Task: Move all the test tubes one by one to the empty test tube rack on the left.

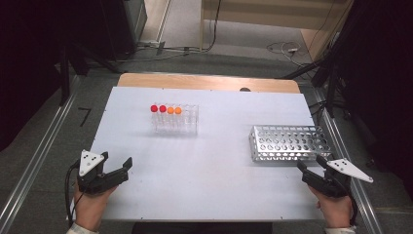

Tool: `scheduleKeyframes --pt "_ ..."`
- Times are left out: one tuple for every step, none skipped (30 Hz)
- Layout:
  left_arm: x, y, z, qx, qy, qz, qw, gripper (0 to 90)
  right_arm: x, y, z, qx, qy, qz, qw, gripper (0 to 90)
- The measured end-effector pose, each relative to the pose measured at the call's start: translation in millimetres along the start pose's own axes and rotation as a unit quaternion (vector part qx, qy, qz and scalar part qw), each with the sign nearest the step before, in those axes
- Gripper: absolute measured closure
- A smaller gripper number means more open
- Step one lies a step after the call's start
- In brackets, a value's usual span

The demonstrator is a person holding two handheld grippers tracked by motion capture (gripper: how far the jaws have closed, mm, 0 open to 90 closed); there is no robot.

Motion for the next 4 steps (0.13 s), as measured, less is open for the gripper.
scheduleKeyframes --pt "-0.5 -0.2 0.3 0.000 -0.002 -0.002 1.0000 17.7 -0.7 -0.3 0.7 -0.001 0.001 -0.001 1.0000 26.0" --pt "-1.3 -0.9 0.3 0.001 -0.003 -0.004 1.0000 17.3 -1.4 -0.3 1.1 -0.003 -0.002 -0.003 1.0000 25.5" --pt "-2.4 -2.4 -0.5 0.004 -0.006 -0.006 1.0000 16.7 -2.3 -0.5 2.1 -0.004 -0.001 -0.003 1.0000 24.9" --pt "-3.8 -4.4 -1.8 0.009 -0.007 -0.010 0.9999 16.6 -3.2 -0.2 2.8 -0.005 -0.004 -0.006 1.0000 24.0"
Point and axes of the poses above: each handheld gripper's, and its own axes: y roughly backward along the jaws, x roughly out of its top, z roughly to its right, the point moved 1 cm from there along -y, roughly forward along the jaws
